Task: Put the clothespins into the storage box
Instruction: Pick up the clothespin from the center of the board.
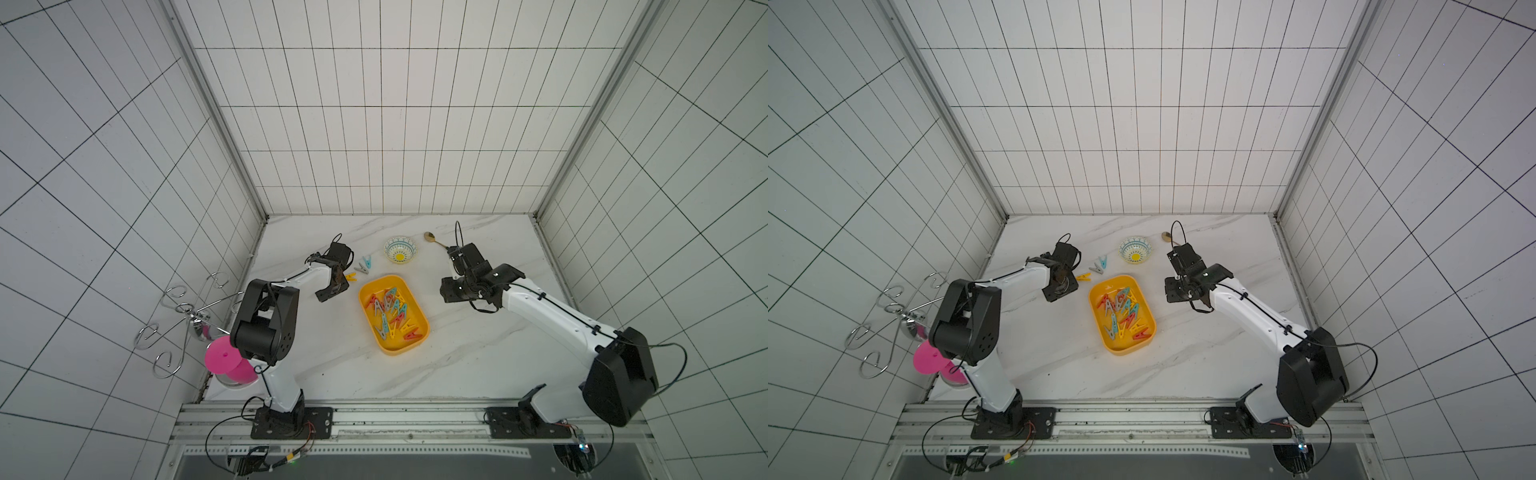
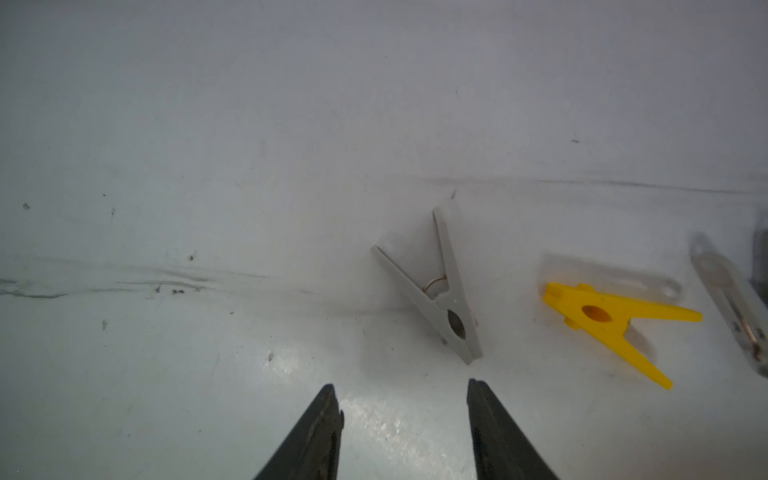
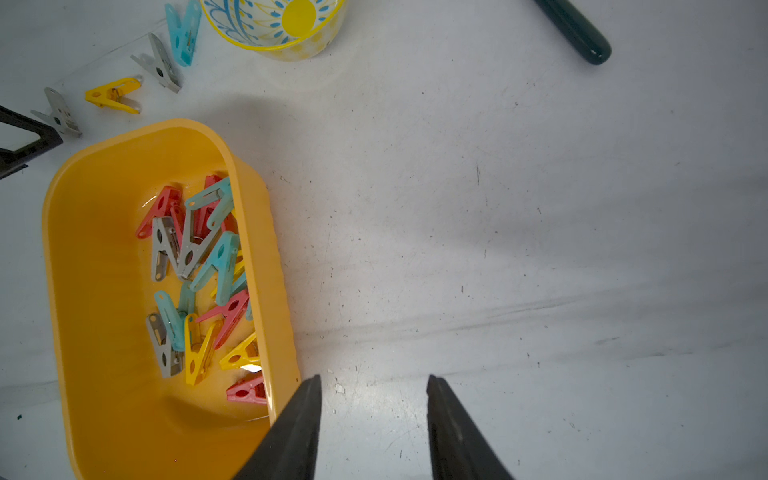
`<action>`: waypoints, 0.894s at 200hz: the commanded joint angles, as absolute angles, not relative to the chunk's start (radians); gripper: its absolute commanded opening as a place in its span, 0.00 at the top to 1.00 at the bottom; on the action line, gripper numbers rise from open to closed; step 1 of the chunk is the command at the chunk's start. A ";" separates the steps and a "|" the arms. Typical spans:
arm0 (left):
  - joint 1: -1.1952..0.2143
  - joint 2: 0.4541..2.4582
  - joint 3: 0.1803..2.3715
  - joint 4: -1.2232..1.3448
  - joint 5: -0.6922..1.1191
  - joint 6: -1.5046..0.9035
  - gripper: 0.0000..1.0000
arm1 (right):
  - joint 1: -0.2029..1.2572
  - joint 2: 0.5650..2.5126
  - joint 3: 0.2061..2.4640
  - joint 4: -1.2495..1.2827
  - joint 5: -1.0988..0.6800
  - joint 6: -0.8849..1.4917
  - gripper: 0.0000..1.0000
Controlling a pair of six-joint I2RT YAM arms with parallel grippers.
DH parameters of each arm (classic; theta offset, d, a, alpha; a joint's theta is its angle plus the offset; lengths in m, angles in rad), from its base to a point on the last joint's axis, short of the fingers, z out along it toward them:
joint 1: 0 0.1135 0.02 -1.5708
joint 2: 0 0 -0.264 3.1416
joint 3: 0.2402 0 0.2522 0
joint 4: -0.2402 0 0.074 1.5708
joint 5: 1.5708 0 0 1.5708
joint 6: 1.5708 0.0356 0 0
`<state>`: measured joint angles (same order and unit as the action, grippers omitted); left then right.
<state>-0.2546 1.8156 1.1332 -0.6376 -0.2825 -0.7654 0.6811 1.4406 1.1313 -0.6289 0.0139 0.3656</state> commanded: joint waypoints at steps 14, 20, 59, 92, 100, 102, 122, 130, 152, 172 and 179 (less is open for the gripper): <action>-0.245 1.851 1.165 -0.585 -0.264 -0.749 0.49 | 0.688 1.457 1.117 -0.629 0.012 0.350 0.54; -0.245 1.854 1.167 -0.579 -0.259 -0.749 0.49 | 0.688 1.457 1.116 -0.628 0.011 0.350 0.54; -0.244 1.838 1.169 -0.565 -0.235 -0.765 0.49 | 0.687 1.466 1.113 -0.624 0.009 0.350 0.54; -0.244 1.800 1.164 -0.572 -0.248 -0.790 0.49 | 0.688 1.480 1.119 -0.620 0.002 0.348 0.54; -0.244 1.800 1.166 -0.568 -0.254 -0.793 0.47 | 0.688 1.484 1.120 -0.618 0.000 0.349 0.54; -0.244 1.801 1.167 -0.569 -0.255 -0.793 0.47 | 0.688 1.483 1.120 -0.618 -0.001 0.348 0.54; -0.243 1.830 1.189 -0.574 -0.255 -0.790 0.45 | 0.689 1.485 1.118 -0.617 -0.002 0.347 0.54; -0.242 1.844 1.199 -0.577 -0.250 -0.789 0.45 | 0.689 1.485 1.115 -0.618 0.001 0.345 0.54; -0.242 1.892 1.238 -0.596 -0.234 -0.791 0.45 | 0.690 1.484 1.112 -0.618 0.003 0.341 0.54; -0.241 1.917 1.257 -0.608 -0.233 -0.800 0.45 | 0.690 1.486 1.114 -0.621 0.006 0.333 0.54; -0.241 1.920 1.259 -0.612 -0.233 -0.802 0.45 | 0.690 1.485 1.117 -0.624 0.007 0.331 0.54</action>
